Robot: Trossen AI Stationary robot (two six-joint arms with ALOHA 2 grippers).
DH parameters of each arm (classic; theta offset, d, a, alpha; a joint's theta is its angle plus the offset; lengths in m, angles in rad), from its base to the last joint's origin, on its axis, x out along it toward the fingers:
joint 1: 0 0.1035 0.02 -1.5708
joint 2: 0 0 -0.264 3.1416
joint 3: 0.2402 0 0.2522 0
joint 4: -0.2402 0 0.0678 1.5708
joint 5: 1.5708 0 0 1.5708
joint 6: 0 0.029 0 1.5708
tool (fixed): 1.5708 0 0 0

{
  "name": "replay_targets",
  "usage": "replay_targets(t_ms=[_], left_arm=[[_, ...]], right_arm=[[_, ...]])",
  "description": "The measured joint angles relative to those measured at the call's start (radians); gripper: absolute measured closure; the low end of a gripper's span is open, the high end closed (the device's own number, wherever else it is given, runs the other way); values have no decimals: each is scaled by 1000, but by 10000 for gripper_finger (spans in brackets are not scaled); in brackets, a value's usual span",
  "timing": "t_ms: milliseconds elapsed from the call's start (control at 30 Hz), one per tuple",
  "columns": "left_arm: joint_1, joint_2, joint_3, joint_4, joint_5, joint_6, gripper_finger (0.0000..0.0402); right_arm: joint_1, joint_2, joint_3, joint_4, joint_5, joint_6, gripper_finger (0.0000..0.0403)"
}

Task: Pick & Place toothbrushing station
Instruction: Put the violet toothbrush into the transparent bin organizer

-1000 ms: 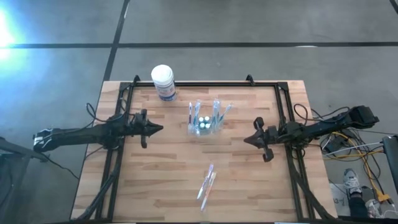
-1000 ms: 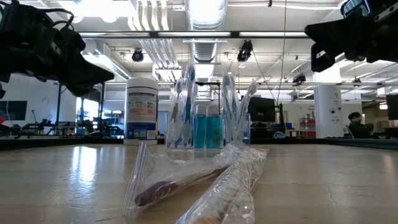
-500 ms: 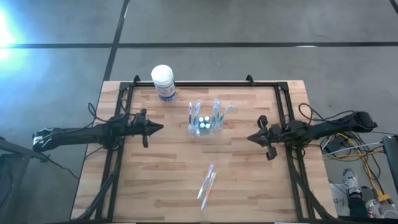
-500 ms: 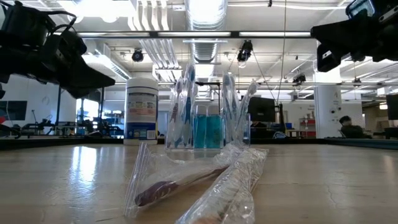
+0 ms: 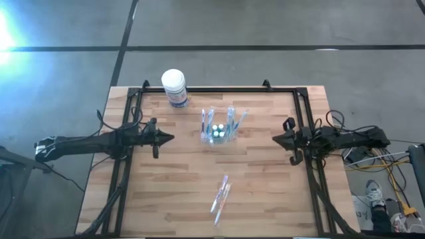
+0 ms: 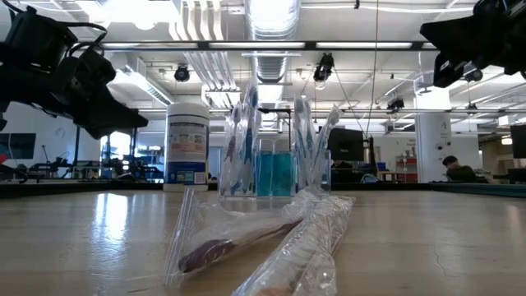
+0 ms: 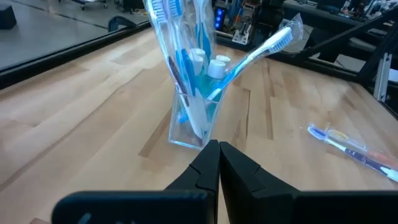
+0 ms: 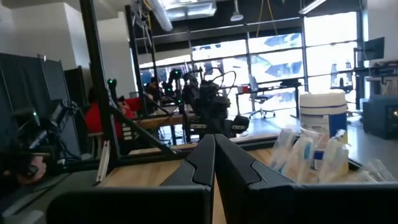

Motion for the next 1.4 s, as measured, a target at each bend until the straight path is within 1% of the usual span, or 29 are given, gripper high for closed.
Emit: replay_targets(t_ms=[133, 267, 333, 433, 467, 500, 633, 733, 800, 867, 933, 1033, 1100, 1167, 1233, 1267, 1333, 1400], left_arm=[[0, 0, 0, 5, 0, 3, 388], [0, -1, 0, 48, 10, -7, 388], [0, 0, 1, 69, 54, 13, 388], [-9, 0, 0, 192, 186, 104, 393], [-14, 0, 0, 236, 211, 115, 396], [-16, 0, 0, 278, 217, 117, 397], [-15, 0, 52, 297, 203, 82, 396], [-18, 16, 107, 291, 202, 10, 398], [-31, 32, 150, 292, 177, -29, 397], [-66, 62, 194, 280, 124, -35, 398], [-126, 103, 238, 257, 50, -30, 399], [-271, 202, 307, 228, -96, -30, 399], [-406, 289, 356, 213, -228, -19, 399], [-551, 381, 420, 175, -419, 6, 400], [-682, 476, 497, 113, -631, 7, 399], [-739, 529, 536, 68, -711, -9, 399], [-826, 609, 626, -38, -812, -65, 397], [-881, 678, 740, -114, -830, -141, 394]], right_arm=[[2, -59, 0, -91, 0, -23, 394], [2, -84, 0, -93, -1, -26, 394], [2, -94, 0, -97, -1, -33, 394], [2, -94, 0, -104, -1, -68, 394], [2, -94, 0, -104, -1, -73, 394], [2, -93, 0, -103, -1, -75, 394], [2, -91, 0, -109, -1, -79, 394], [2, -91, 0, -116, -3, -87, 394], [2, -92, 0, -126, -3, -82, 394], [2, -92, 0, -136, -3, -65, 394], [2, -91, 0, -137, -4, -56, 394], [2, -92, 0, -147, -3, -64, 394], [2, -90, 0, -164, -3, -68, 394], [2, -91, 0, -183, -3, -56, 394], [2, -91, 0, -188, -3, -56, 394], [2, -91, 0, -185, -3, -56, 394], [2, -91, 0, -179, -3, -54, 394], [3, -91, 0, -184, -2, -45, 394]])
